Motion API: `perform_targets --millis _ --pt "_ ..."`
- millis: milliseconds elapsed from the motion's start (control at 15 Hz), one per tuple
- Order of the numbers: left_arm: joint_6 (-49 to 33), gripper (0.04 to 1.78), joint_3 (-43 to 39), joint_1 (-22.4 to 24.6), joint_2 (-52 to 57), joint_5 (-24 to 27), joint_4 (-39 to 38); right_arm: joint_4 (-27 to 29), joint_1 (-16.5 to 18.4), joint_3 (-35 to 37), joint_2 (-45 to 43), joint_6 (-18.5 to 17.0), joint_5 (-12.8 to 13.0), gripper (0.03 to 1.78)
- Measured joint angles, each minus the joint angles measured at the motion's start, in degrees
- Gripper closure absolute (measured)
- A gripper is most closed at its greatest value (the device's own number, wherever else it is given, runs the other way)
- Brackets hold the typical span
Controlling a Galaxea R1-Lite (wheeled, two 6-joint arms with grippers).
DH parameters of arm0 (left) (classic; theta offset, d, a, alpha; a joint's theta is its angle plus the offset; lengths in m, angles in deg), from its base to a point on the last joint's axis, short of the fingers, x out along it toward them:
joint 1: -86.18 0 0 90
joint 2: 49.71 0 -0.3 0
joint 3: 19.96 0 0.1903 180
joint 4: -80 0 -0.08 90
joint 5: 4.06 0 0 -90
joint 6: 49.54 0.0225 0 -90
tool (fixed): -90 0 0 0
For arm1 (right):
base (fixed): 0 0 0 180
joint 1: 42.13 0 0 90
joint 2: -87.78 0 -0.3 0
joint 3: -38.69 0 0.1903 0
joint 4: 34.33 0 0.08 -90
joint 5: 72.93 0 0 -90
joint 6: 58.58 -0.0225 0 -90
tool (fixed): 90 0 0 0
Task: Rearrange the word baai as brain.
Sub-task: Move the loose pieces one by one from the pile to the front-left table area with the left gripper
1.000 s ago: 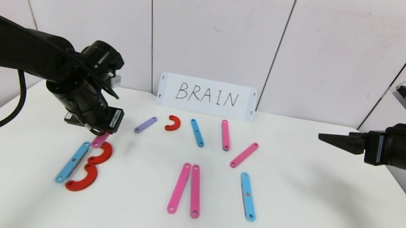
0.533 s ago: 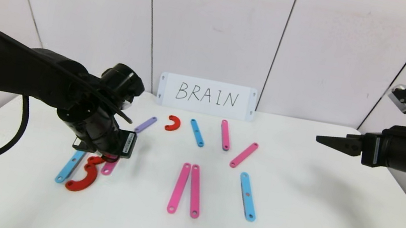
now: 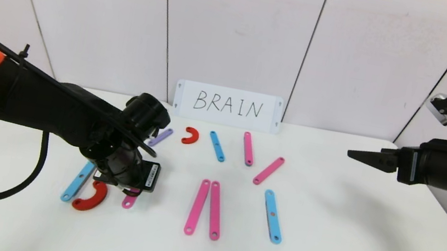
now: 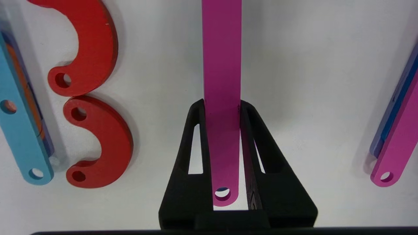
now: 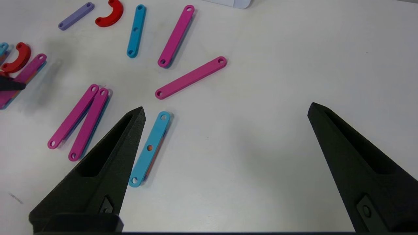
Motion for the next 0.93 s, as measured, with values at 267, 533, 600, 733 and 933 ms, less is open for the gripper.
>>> perform_targets --millis 267,533,600,733,933 --pt "0.05 1.52 -0.32 -0.09 -0.94 0.29 -0.44 -0.01 0.00 0.02 0.02 0.00 0.00 0.07" --pt "-0.02 1.52 -0.69 -0.68 -1.07 0.35 -0.49 -0.01 0.00 0.06 0.02 0.00 0.00 0.07" --pt "-0.02 1.52 -0.78 -0.79 -1.16 0.33 -0.46 0.00 0.00 0.11 0.02 0.02 0.00 0.07" --pt "-0.02 1.52 -0.83 -0.83 -1.30 0.30 -0.46 -0.01 0.00 0.17 0.02 0.05 0.00 0.07" --pt "-0.04 1.52 -0.65 -0.88 -1.68 0.30 -0.46 -0.01 -0.02 0.22 -0.02 0.06 0.00 0.07"
